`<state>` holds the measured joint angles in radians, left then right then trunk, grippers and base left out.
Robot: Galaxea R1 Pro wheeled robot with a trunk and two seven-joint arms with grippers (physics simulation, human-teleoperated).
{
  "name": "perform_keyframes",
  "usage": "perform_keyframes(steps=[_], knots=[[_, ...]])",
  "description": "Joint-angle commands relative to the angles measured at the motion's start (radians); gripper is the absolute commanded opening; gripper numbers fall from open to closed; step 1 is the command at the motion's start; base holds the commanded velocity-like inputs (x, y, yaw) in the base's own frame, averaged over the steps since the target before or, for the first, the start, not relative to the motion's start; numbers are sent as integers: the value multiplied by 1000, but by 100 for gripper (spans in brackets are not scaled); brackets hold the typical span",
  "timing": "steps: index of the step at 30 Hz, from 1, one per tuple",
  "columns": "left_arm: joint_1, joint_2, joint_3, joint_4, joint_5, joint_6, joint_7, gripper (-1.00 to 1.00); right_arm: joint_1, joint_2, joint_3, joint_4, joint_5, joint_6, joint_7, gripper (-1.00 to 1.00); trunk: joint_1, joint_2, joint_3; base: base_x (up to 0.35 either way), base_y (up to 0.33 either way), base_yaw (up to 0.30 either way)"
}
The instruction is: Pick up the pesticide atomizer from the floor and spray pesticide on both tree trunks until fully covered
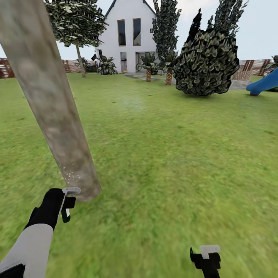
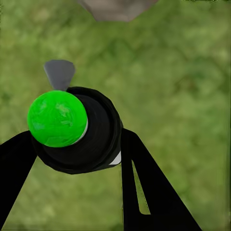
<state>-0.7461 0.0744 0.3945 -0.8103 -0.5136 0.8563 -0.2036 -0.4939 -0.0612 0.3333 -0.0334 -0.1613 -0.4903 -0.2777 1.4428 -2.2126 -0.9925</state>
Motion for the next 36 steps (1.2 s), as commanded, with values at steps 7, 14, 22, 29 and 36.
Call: perform_keyframes(steps=[7, 14, 22, 29, 36], knots=[[-1, -1, 3, -1, -11, 3, -10, -100, 0, 0, 9, 0, -9, -2, 0, 100, 0, 0, -1, 134, -259, 224], [-1, -2, 4, -1, -10, 3, -10, -100, 0, 0, 9, 0, -9, -2, 0, 100, 0, 0, -1, 144, -259, 222], [-1, -2, 1, -2, -11, 1, -10, -100, 0, -2, 7, 0, -9, -2, -1, 100, 0, 0, -1, 125, -260, 110], [-11, -9, 4, -3, -3, 2, -21, -100, 0, -2, 7, -2, -11, -2, -1, 100, 0, 0, -1, -79, -164, 44], [-141, -13, -11, 14, 120, 12, -23, -100, 0, -3, 7, 0, -11, -2, -1, 100, 0, 0, -1, -2, -2, 270]])
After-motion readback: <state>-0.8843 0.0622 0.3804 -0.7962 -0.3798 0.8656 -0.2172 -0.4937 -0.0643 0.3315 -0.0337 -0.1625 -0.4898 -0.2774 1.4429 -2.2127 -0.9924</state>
